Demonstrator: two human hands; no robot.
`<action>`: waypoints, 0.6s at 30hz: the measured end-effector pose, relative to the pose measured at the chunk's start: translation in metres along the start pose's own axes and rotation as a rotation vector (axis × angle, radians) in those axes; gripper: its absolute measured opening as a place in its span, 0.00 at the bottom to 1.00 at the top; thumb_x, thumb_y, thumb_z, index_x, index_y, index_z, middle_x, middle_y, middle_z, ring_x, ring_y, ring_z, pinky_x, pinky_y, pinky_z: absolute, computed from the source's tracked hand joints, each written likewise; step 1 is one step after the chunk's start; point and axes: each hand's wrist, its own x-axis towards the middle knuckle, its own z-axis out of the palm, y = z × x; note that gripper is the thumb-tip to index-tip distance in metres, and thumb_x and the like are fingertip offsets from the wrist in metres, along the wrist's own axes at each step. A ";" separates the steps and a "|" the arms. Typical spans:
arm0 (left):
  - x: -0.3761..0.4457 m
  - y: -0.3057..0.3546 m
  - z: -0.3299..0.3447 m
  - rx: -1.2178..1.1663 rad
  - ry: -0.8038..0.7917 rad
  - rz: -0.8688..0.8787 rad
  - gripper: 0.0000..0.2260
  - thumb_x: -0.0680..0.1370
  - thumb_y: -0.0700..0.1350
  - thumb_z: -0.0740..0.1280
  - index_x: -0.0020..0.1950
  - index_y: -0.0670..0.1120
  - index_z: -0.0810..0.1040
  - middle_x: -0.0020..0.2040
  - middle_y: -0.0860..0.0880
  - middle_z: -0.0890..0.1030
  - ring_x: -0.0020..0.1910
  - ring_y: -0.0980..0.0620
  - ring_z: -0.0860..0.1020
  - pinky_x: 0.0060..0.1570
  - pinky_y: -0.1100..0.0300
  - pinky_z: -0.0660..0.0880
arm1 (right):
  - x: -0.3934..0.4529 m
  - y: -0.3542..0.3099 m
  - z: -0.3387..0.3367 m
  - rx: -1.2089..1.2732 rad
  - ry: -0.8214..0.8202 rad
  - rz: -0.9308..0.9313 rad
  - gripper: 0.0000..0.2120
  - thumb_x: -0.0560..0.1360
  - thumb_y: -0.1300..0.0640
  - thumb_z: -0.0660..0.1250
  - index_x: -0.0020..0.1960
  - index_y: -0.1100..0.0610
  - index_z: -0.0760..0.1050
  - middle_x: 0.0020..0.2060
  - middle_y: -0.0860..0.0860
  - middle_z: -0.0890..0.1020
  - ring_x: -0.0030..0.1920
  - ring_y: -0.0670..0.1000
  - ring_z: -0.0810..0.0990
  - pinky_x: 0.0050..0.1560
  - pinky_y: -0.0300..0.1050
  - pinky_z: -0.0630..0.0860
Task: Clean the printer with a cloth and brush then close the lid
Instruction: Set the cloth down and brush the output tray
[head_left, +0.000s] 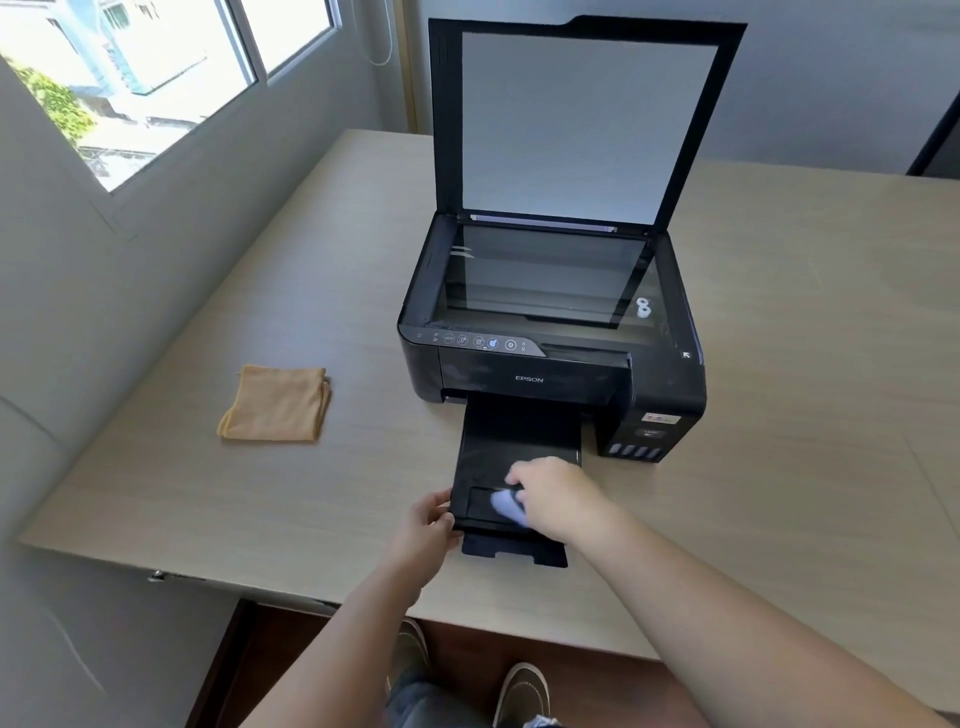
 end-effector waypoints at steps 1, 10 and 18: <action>0.000 -0.002 -0.001 0.004 -0.002 0.002 0.17 0.82 0.35 0.54 0.69 0.45 0.72 0.56 0.44 0.82 0.53 0.49 0.83 0.56 0.54 0.79 | -0.003 0.004 -0.006 -0.086 -0.015 0.040 0.11 0.76 0.52 0.60 0.52 0.55 0.76 0.47 0.55 0.78 0.47 0.59 0.77 0.43 0.44 0.75; 0.001 -0.003 -0.004 0.014 -0.019 0.027 0.17 0.83 0.36 0.55 0.68 0.46 0.73 0.56 0.46 0.83 0.52 0.51 0.83 0.54 0.57 0.79 | -0.030 0.039 -0.056 -0.070 -0.183 0.203 0.11 0.66 0.64 0.61 0.26 0.56 0.69 0.27 0.52 0.69 0.31 0.55 0.67 0.26 0.41 0.62; 0.001 -0.001 -0.004 0.025 -0.013 0.009 0.16 0.83 0.36 0.55 0.67 0.47 0.73 0.56 0.44 0.82 0.53 0.50 0.83 0.55 0.56 0.79 | -0.025 0.034 -0.014 0.049 -0.097 0.111 0.11 0.71 0.61 0.61 0.49 0.55 0.81 0.44 0.53 0.81 0.42 0.55 0.78 0.41 0.46 0.75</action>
